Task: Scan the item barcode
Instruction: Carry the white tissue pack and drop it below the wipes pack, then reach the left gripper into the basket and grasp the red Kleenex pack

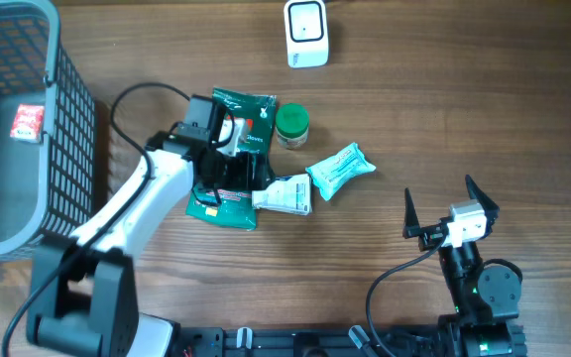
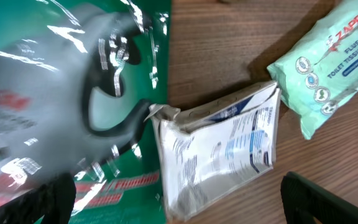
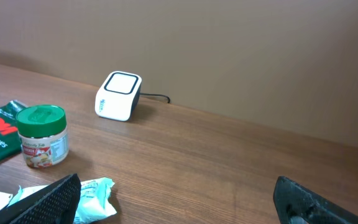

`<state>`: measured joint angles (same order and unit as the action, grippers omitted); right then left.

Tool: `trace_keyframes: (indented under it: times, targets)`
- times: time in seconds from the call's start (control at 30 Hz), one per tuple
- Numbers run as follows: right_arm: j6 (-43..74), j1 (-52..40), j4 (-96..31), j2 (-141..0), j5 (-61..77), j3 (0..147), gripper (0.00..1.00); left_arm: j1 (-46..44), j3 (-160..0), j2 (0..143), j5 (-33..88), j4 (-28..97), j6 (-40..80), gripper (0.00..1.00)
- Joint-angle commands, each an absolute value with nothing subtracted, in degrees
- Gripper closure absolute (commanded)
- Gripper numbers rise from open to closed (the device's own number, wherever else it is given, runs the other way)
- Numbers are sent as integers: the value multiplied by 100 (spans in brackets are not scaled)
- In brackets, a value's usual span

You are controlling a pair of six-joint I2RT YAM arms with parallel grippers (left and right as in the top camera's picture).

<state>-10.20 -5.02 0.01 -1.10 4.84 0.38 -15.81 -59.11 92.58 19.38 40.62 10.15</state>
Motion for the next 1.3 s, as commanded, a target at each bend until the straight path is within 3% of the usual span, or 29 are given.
trace_keyframes:
  times: [0.0,0.27,0.43,0.8,0.97,1.27]
  targets:
    - [-1044,-530,12,-93,429,32,0,-1586,-6602,8543,958,4525,985,0]
    - [-1044,-530,12,-93,429,32,0,-1468,-7450,7072,-167,4816,1061,0]
    - [-1044,-530,12,-93,429,30,0,-552,-7994,6510,-502,4803,1643,0]
    - [-1044,-530,12,-93,429,32,0,1988,-8663,6370,445,4703,2272,0]
    - [-1044,-530,12,-93,429,32,0,2609,-8663,6541,1096,4217,2324,0]
    - [-1046,-530,12,-93,429,30,0,3612,-8663,7356,1083,3798,2926,0]
